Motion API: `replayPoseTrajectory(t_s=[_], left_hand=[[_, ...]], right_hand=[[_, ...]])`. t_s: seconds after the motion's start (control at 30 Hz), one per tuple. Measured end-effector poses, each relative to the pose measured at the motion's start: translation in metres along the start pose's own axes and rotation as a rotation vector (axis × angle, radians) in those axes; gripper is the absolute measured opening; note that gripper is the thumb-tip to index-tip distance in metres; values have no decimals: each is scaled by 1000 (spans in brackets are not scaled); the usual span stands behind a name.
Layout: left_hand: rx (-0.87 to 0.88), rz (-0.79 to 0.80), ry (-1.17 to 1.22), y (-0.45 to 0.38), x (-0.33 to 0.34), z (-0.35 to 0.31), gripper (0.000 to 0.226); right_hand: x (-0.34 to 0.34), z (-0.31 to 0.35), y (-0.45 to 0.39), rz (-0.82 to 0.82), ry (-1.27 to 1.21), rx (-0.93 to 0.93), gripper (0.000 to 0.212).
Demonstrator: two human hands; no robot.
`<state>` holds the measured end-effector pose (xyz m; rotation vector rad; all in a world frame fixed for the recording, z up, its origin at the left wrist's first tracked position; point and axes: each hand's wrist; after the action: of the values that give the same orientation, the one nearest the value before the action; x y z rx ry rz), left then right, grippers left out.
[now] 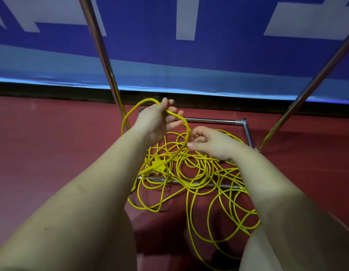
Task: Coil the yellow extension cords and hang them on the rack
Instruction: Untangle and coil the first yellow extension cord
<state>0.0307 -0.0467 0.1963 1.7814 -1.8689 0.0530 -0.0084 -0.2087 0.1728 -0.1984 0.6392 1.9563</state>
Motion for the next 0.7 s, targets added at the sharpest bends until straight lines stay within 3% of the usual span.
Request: replayPoseTrajectory(t_s=[0.13,0.2,0.27,0.47,0.6,0.63,0.7], left_hand=[[3,43,60,4,1,-3,22],[-2,55,24,3,-1,-3,18],[-27,93,-178,1,-3,0,20],[-78,467,-1085,9,-10,22,38],[269,342,-1413,5,-9,25,21],[348,280,-1425,4,-9,25,18],[366,205,-1195,1,-6,23,17]], right_hand=[[4,3,-1,-35,-100,-51,7],[0,7,0,-114,-139,-55,11],[-10,13,1,-258,-242,-29,14],[-40,17,7,-466,-1032,-13,18],[-51,18,10,-608,-1307,-74,21],[-53,18,10,-619,-1265,-105,18],[-52,16,9,-615,-1013,-134,9]])
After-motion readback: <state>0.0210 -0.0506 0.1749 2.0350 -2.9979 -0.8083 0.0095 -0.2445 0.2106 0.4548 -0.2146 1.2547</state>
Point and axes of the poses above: each hand's wrist, its own y-axis away from the middle knuckle, its own x-axis out of the palm, z = x × y, and after that the axes turned 4 degrees about -y, right-handed
